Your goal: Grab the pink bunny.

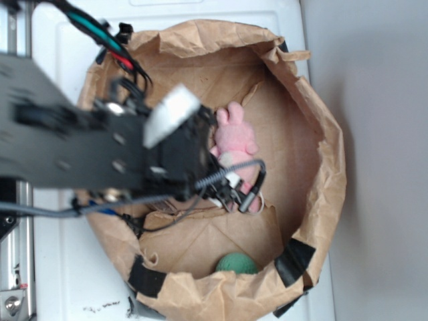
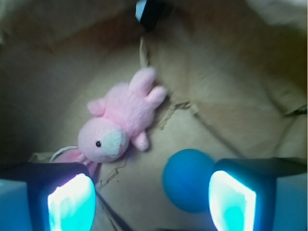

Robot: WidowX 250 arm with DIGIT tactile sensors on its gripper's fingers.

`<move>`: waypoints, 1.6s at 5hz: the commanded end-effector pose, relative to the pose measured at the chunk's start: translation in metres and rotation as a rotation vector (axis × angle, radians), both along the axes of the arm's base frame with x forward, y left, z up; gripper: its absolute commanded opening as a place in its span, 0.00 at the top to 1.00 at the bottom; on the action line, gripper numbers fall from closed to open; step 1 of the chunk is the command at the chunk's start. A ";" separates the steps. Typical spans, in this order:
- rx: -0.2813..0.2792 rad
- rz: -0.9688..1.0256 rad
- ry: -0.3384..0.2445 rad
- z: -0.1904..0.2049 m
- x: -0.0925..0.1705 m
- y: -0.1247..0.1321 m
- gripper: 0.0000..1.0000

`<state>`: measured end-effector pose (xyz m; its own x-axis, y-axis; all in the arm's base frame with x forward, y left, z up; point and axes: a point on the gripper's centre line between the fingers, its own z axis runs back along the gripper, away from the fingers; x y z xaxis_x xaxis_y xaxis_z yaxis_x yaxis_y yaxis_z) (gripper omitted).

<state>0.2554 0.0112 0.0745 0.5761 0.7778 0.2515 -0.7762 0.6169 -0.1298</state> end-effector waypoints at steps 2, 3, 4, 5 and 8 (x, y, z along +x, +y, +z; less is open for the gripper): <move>-0.009 0.048 -0.072 -0.033 0.038 0.014 0.00; 0.014 0.079 -0.060 -0.050 0.074 0.019 0.00; 0.049 0.101 -0.069 -0.063 0.079 0.021 0.07; 0.076 0.125 -0.081 -0.066 0.075 0.023 1.00; -0.019 0.067 -0.010 -0.002 0.056 0.026 1.00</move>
